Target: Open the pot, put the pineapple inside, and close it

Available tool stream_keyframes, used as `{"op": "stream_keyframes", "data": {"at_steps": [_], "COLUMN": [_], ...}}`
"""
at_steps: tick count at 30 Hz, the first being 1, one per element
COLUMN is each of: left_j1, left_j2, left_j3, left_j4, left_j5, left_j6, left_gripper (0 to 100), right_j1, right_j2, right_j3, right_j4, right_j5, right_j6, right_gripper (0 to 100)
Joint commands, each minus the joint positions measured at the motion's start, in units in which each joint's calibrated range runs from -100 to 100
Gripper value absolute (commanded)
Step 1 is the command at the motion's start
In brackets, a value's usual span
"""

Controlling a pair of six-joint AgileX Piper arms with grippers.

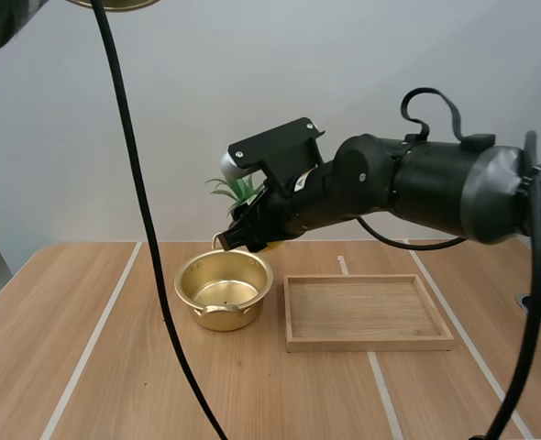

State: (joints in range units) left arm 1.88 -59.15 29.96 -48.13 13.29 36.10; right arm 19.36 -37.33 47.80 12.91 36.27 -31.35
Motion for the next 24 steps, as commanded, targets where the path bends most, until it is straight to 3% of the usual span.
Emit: {"op": "stream_keyframes", "data": {"at_steps": [1,24], "left_j1": [-0.11,-0.11], "left_j2": [-0.44,-0.44], "left_j3": [-0.52,-0.52], "left_j4": [-0.4,-0.4], "left_j5": [-1.72,-1.72], "left_j6": [-0.25,-0.25], "left_gripper": [0,0], "right_j1": [0.04,2.23], "right_j2": [2.64,24.83], "right_j3": [0.13,0.13], "right_j4": [0.41,1.87], "right_j5": [-4.32,-23.37], "right_j6": [-0.47,-5.91], "right_gripper": [0,0]}}
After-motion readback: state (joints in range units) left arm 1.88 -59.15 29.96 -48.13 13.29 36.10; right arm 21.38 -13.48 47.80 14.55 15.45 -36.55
